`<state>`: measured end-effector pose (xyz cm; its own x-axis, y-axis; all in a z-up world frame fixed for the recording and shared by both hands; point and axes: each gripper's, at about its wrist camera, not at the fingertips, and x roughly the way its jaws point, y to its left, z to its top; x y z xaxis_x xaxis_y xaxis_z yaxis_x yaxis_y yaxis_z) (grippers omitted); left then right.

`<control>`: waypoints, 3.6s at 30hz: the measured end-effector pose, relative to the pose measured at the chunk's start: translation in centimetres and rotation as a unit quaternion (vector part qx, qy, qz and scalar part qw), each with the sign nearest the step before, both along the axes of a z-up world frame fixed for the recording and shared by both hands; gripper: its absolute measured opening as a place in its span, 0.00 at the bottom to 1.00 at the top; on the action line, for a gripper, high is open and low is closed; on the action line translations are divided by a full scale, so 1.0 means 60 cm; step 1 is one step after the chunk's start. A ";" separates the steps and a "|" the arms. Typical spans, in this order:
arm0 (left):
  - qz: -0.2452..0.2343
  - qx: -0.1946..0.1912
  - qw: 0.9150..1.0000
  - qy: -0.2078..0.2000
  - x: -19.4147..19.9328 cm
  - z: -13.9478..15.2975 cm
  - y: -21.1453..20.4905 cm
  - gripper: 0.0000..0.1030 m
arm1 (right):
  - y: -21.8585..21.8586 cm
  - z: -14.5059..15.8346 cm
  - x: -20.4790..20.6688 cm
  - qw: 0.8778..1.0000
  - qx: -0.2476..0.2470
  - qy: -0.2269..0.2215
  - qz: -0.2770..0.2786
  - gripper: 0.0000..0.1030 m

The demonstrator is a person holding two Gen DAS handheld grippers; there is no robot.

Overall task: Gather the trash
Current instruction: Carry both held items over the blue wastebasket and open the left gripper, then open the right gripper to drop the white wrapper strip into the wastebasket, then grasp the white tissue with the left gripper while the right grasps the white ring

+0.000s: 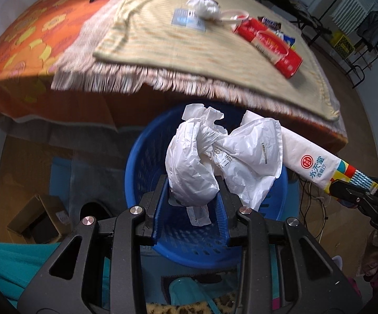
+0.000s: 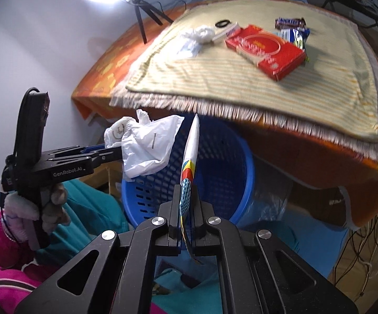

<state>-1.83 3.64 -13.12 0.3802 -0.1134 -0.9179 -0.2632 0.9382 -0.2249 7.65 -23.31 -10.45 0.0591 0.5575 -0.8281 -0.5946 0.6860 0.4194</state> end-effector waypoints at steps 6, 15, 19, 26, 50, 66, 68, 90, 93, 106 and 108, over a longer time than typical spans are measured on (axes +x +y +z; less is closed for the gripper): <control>0.011 0.002 1.000 0.021 -0.005 -0.028 0.003 0.32 | 0.005 -0.024 -0.003 1.000 -0.011 0.014 0.000 0.03; 0.024 0.007 0.999 0.041 0.001 -0.052 0.010 0.32 | 0.008 -0.046 0.003 0.999 -0.025 0.025 -0.009 0.03; 0.031 0.007 0.998 0.045 0.000 -0.053 0.013 0.37 | 0.013 -0.051 0.005 0.999 -0.029 0.027 -0.011 0.03; 0.038 -0.005 0.998 0.042 -0.001 -0.050 0.021 0.38 | 0.020 -0.055 0.007 0.999 -0.036 0.030 -0.014 0.03; 0.027 -0.009 1.000 0.013 0.009 -0.019 0.007 0.55 | 0.022 -0.031 0.025 0.998 -0.038 -0.008 -0.044 0.46; -0.003 0.003 1.000 -0.025 0.088 0.044 0.013 0.62 | -0.004 0.026 0.075 0.990 -0.020 -0.121 -0.072 0.74; -0.005 0.000 1.000 -0.029 0.109 0.053 0.019 0.63 | -0.002 0.034 0.087 0.989 -0.023 -0.130 -0.068 0.75; -0.001 -0.026 0.997 -0.069 0.331 0.095 0.110 0.62 | 0.058 0.066 0.260 0.992 0.023 -0.101 -0.069 0.76; 0.003 -0.032 0.998 -0.062 0.363 0.084 0.126 0.62 | 0.081 0.062 0.291 0.993 0.035 -0.087 -0.067 0.72; 0.024 -0.060 0.997 -0.033 0.436 0.018 0.163 0.57 | 0.173 0.000 0.405 0.997 0.008 -0.053 -0.063 0.36; 0.023 -0.062 0.997 -0.033 0.443 0.015 0.162 0.56 | 0.181 -0.009 0.417 0.997 0.002 -0.049 -0.062 0.33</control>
<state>24.75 13.39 -12.20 0.4465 -0.2059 -0.8708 -0.2860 0.8893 -0.3569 32.66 -12.44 -10.98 0.2091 0.5438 -0.8127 -0.5431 0.7557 0.3660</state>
